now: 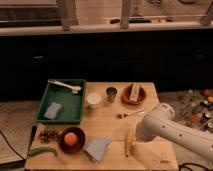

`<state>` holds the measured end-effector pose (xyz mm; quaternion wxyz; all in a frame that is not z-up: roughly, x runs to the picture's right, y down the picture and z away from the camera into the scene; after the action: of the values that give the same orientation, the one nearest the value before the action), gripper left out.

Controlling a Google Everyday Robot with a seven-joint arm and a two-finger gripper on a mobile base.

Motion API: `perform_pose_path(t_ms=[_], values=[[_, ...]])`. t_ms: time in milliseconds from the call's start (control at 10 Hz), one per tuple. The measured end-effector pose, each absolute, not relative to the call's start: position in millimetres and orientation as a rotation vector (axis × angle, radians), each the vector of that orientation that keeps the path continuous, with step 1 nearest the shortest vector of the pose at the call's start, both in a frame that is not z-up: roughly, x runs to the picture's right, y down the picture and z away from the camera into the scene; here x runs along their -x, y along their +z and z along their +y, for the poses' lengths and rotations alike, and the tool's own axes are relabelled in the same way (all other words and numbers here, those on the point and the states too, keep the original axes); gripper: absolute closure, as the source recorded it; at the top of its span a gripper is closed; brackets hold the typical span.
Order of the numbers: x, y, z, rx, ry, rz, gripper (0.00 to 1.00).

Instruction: Place banana in paper cup

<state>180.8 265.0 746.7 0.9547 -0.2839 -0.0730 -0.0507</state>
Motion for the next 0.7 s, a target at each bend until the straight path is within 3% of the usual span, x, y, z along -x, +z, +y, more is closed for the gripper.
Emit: perform_pose_path(t_ms=[400,700], values=[[-171.5,755.0,273.6,0.544,-0.151,-0.187,0.24],[-162.8,727.4,252.8,0.512,-0.233,-0.23,0.2]])
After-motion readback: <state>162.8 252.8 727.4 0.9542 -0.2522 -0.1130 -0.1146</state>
